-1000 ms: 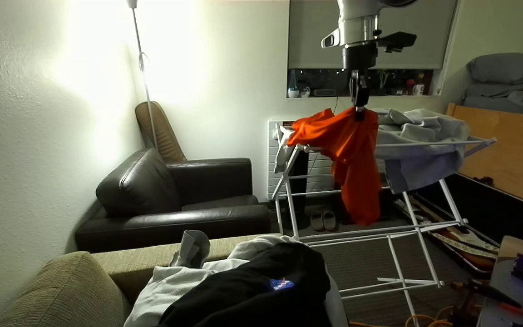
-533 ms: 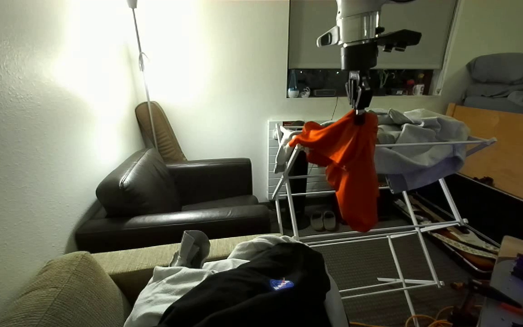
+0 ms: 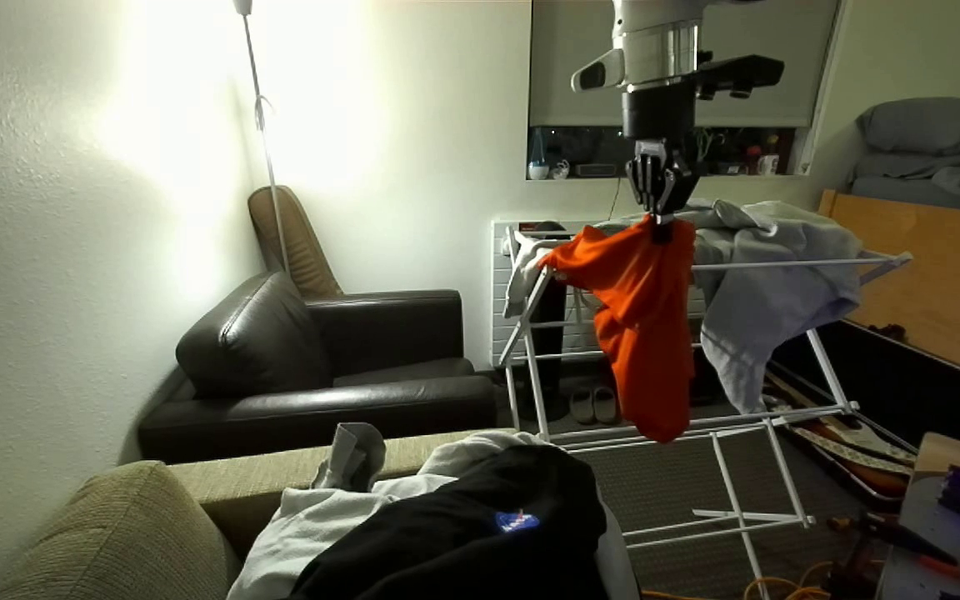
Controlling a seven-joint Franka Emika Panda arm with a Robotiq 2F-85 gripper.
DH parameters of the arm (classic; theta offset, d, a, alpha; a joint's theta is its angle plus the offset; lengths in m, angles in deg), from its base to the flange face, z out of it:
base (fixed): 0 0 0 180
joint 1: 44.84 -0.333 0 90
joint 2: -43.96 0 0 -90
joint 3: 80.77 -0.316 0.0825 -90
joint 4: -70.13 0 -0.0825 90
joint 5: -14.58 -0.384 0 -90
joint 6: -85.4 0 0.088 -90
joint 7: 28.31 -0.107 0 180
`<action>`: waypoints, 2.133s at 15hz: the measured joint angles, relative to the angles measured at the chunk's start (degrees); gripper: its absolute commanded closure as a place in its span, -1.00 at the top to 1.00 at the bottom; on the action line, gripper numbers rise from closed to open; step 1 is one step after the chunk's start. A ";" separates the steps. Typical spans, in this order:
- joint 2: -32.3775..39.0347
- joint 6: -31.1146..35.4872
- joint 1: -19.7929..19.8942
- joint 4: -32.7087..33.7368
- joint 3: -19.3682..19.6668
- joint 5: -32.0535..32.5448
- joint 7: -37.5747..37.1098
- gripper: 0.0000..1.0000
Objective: Put the orange cloth on the couch
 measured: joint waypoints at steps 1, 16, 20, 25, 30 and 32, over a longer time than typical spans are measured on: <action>-0.10 0.00 -0.50 -0.29 -0.39 0.00 0.53 -0.99; -1.38 0.09 -5.01 -1.08 -3.72 -0.10 4.05 -0.99; -1.88 0.86 -5.05 -0.89 -3.71 -0.10 4.31 -0.99; -1.94 2.80 -5.20 0.45 -3.75 -0.31 4.31 -0.95; -1.89 2.80 -5.27 1.12 -3.84 -0.44 4.31 -0.95; -1.86 2.80 -5.27 1.12 -3.84 -0.44 4.31 -0.95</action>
